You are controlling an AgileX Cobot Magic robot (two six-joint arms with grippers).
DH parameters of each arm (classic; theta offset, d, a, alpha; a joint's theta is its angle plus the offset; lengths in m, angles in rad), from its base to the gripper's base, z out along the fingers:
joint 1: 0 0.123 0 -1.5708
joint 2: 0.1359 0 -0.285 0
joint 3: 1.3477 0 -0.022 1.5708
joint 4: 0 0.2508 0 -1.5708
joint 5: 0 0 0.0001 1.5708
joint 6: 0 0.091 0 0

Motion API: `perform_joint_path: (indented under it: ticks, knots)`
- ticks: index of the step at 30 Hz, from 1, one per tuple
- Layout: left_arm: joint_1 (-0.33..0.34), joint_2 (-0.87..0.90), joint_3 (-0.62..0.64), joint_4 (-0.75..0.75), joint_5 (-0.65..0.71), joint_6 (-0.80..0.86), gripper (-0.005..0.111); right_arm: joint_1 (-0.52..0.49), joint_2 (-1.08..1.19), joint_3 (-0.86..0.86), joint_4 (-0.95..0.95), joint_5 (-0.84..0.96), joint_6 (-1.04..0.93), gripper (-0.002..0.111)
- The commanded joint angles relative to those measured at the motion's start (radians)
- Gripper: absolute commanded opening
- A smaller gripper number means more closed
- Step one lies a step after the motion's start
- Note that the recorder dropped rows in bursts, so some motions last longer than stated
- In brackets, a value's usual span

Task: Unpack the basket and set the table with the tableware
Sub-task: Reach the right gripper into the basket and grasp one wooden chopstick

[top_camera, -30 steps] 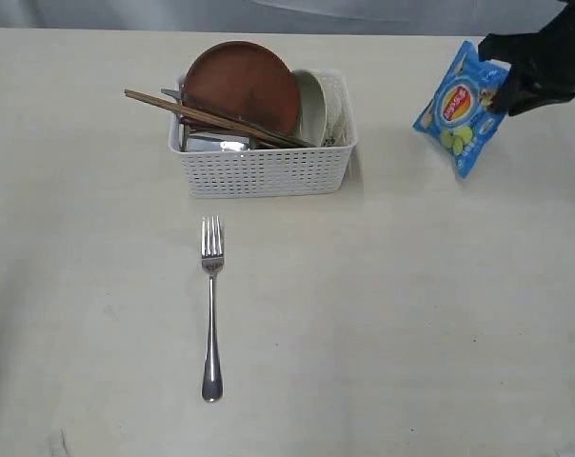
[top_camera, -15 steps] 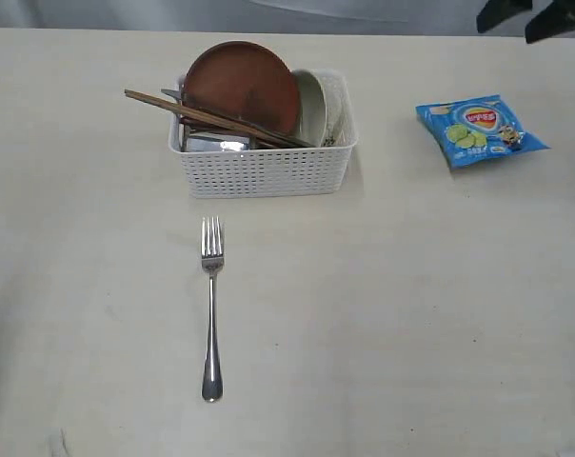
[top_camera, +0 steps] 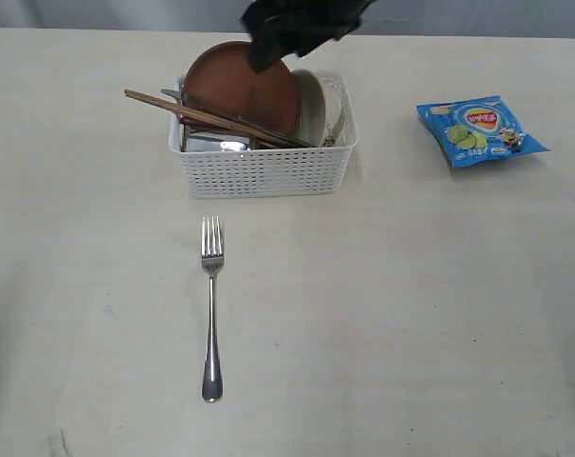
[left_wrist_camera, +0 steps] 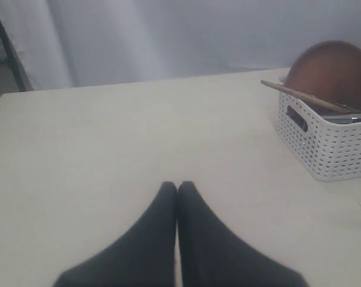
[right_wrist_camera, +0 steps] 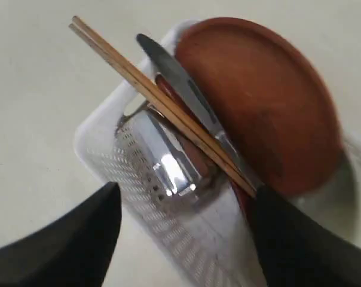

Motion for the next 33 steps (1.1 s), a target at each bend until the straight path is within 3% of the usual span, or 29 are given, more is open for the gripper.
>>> perform_joint_path:
  ticks: [1, 7, 11, 21, 28, 29, 33]
  knots:
    - [-0.004, -0.003, 0.003, 0.0, -0.01, 0.002, 0.0, 0.106, 0.072, -0.001, -0.091, -0.154, -0.025, 0.06]
    - [-0.004, -0.003, 0.003, 0.0, -0.01, 0.002, 0.0, 0.179, 0.154, -0.001, -0.227, -0.282, 0.032, 0.06]
    - [-0.004, -0.003, 0.003, 0.0, -0.01, 0.002, 0.0, 0.205, 0.184, -0.001, -0.437, -0.355, 0.172, 0.06]
    - [-0.004, -0.003, 0.003, 0.0, -0.01, 0.002, 0.0, 0.246, 0.229, -0.001, -0.557, -0.37, 0.213, 0.06]
    - [-0.004, -0.003, 0.003, 0.0, -0.01, 0.002, 0.0, 0.244, 0.276, -0.001, -0.727, -0.38, 0.429, 0.06]
    - [-0.004, -0.003, 0.003, 0.0, -0.01, 0.002, 0.0, 0.244, 0.283, -0.001, -0.727, -0.373, 0.427, 0.056]
    - [-0.004, -0.003, 0.003, 0.0, -0.01, 0.002, 0.0, 0.25, 0.288, -0.001, -0.727, -0.339, 0.417, 0.02]
